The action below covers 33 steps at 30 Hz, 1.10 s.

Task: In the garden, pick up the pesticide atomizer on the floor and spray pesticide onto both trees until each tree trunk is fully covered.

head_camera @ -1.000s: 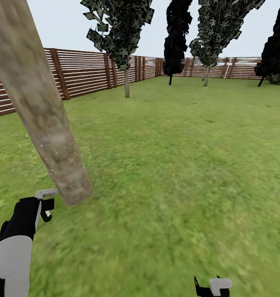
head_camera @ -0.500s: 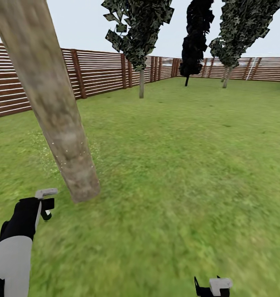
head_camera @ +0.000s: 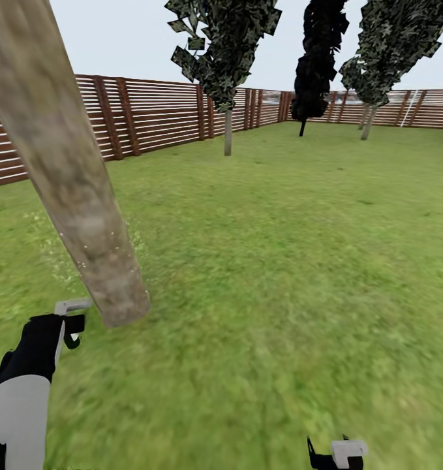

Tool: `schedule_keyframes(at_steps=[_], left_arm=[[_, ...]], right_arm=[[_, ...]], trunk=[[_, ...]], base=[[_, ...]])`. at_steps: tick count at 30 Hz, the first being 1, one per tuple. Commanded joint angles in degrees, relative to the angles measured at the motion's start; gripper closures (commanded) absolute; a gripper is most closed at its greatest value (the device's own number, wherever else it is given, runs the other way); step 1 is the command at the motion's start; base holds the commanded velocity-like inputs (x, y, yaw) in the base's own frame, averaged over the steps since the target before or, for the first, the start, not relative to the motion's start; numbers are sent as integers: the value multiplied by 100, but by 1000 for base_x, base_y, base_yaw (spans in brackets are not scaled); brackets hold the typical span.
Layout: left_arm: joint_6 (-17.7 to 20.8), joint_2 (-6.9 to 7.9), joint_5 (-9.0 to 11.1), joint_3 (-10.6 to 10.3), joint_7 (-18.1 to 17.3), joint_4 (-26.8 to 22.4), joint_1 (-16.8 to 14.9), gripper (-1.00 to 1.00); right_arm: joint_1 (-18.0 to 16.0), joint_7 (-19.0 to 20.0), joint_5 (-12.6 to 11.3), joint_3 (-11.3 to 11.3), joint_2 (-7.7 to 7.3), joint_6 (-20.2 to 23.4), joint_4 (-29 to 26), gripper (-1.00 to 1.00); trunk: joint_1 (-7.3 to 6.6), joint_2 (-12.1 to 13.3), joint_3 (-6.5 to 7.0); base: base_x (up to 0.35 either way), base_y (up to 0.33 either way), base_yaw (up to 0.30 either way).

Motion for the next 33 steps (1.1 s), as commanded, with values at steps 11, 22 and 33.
schedule_keyframes(at_steps=[11, 22, 33], left_arm=[[-88, -21, 62, -22, -45, 0, 246, 100], [-58, -239, 57, -380, -80, -1, 447, 100], [-69, -202, 68, 120, -78, -69, 448, 100]], right_arm=[[0, 0, 0, 3, 9, 0, 1, -100], [0, 0, 0, 3, 9, 0, 0, -100], [0, 0, 0, 3, 9, 0, 0, -100]], trunk=[[0, 0, 0], [0, 0, 0], [0, 0, 0]], base=[[210, -220, 96], [93, -248, 254], [148, -228, 86]])
